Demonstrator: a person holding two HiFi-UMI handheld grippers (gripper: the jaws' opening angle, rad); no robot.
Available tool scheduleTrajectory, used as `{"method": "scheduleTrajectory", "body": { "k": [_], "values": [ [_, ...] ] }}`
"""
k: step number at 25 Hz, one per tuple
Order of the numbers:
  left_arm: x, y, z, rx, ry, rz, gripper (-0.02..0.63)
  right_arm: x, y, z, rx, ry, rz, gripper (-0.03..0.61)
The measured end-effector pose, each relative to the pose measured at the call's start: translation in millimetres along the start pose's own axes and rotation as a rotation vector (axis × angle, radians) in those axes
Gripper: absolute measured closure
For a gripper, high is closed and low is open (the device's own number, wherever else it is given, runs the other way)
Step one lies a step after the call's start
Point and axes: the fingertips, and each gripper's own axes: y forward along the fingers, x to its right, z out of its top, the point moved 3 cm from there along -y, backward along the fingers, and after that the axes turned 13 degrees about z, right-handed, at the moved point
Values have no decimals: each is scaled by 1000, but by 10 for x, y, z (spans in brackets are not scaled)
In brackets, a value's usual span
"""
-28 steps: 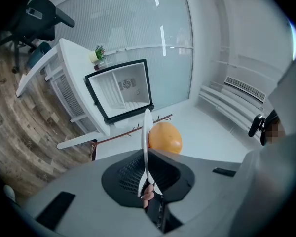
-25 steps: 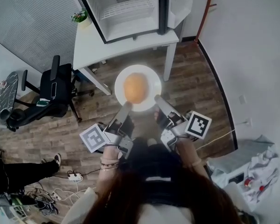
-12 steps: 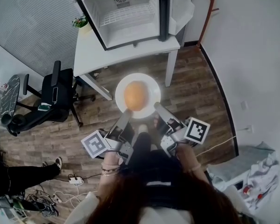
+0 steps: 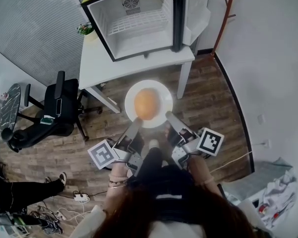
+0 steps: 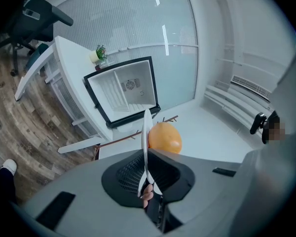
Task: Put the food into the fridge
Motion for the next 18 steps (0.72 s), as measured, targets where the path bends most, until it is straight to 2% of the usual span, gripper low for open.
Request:
{"method": "scheduleTrajectory", "body": {
  "k": [8, 14, 18],
  "values": [
    [-73, 95, 153, 3, -16, -3, 595, 92, 162, 69, -7, -15, 1, 572],
    [-100, 139, 208, 8, 3, -20, 595, 133, 202, 97, -9, -26, 4, 572],
    [-150, 273, 488, 6, -3, -22, 595, 218, 494, 193, -12, -30, 0, 572]
  ]
}}
